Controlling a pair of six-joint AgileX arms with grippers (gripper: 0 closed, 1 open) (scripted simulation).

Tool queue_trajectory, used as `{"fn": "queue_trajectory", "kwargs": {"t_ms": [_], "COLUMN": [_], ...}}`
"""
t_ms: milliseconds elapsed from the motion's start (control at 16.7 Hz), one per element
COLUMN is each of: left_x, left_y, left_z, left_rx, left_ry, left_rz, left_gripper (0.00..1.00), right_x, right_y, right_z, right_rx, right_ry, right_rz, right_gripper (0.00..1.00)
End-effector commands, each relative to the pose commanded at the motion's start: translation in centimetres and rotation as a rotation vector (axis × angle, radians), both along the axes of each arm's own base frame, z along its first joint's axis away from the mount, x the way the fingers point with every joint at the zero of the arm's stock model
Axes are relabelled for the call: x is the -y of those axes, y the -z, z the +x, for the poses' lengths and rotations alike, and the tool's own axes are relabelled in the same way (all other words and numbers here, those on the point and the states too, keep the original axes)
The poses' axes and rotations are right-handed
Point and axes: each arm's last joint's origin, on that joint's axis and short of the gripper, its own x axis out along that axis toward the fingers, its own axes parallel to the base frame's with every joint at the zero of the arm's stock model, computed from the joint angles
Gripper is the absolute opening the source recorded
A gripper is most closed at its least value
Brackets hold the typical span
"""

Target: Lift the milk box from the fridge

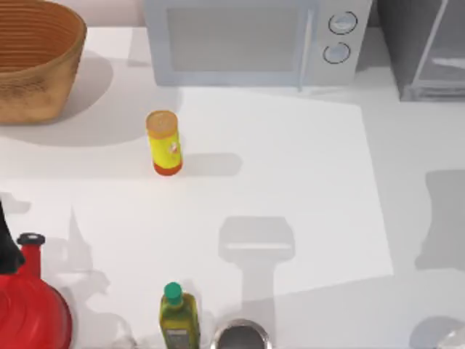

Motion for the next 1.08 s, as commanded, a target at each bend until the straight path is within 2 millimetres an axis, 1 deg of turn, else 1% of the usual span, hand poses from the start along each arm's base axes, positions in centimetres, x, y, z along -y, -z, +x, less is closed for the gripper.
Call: {"fn": "queue_trajectory", "kwargs": {"t_ms": [120,240,420,600,720,900,1080], "left_x": [0.0,0.0,0.0,0.0,0.0,0.0,0.0], "left_y": [0.0,0.0,0.0,0.0,0.0,0.0,0.0], "left_z": [0.0,0.0,0.0,0.0,0.0,0.0,0.0], "left_rx": [0.000,0.000,0.000,0.000,0.000,0.000,0.000], "left_ry": [0.000,0.000,0.000,0.000,0.000,0.000,0.000], "left_rz": [0.000,0.000,0.000,0.000,0.000,0.000,0.000], "left_gripper": [1.00,1.00,1.00,1.00,1.00,1.00,1.00], "right_x": [-0.9,-2.2,-5.1,-9.1,-12.0,-16.1,-19.5], "right_y": [-1.0,-1.9,-2.2,-1.3,-0.1,1.6,3.3], "right_z": [0.9,2.2,4.8,7.1,8.1,8.7,8.5], "right_rx": [0.005,0.001,-0.028,-0.067,-0.082,-0.074,-0.049], "right_ry": [-0.056,-0.123,-0.237,-0.356,-0.433,-0.538,-0.622], "right_rz": [-0.003,-0.005,-0.011,-0.018,-0.021,-0.018,-0.009], "right_gripper": [0.00,0.00,0.00,0.00,0.00,0.00,0.00]}}
